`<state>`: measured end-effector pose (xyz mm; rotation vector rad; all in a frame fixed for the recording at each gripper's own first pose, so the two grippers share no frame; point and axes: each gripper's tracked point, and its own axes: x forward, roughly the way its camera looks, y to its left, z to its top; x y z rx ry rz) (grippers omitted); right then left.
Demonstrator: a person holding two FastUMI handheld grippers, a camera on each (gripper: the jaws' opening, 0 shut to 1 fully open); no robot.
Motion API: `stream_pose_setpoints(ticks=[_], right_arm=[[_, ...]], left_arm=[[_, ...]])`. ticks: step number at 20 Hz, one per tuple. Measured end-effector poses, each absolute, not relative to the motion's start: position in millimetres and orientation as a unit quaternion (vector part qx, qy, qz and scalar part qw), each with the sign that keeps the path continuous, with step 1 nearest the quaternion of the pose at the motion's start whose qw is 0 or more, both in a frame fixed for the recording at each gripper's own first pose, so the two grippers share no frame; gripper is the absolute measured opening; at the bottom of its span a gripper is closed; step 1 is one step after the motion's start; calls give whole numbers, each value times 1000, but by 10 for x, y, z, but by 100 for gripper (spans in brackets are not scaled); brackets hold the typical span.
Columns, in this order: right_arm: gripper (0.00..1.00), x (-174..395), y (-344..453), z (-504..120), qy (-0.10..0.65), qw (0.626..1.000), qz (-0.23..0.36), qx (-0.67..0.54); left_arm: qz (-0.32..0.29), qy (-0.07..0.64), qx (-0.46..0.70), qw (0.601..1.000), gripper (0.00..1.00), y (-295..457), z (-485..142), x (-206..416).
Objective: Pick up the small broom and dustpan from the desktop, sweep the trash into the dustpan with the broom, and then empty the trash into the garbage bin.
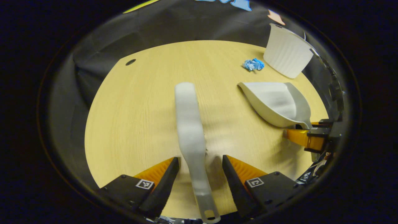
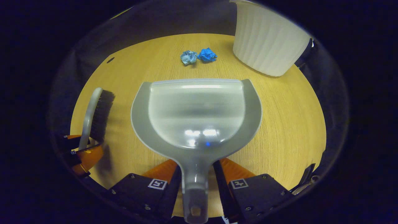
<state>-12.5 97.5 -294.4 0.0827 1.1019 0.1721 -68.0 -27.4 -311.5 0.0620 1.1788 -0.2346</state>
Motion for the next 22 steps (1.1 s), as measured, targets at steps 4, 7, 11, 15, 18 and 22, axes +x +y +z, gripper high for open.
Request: stream_pose_setpoints(ticks=[4, 7, 11, 15, 18, 22], right_arm=[[39, -92, 946, -2932, 506, 858, 85, 29], [36, -73, 942, -2935, 487, 868, 93, 22], [36, -90, 934, -2913, 471, 876, 101, 27], [36, -115, 902, -2901, 462, 880, 109, 24], [36, -85, 842, -2903, 459, 881, 111, 20], [36, -3, 656, -2857, 450, 886, 109, 10]], left_arm=[[-105, 553, 27, 826, 67, -278, -3165, -645], [-104, 554, 24, 826, 58, -275, -3211, -641], [-99, 544, 23, 833, 41, -220, -3249, -576], [-110, 533, 20, 839, 35, -167, -3254, -460], [-122, 539, 17, 833, 35, -193, -3231, -415], [-143, 545, 20, 826, 35, -273, -3137, -228]])
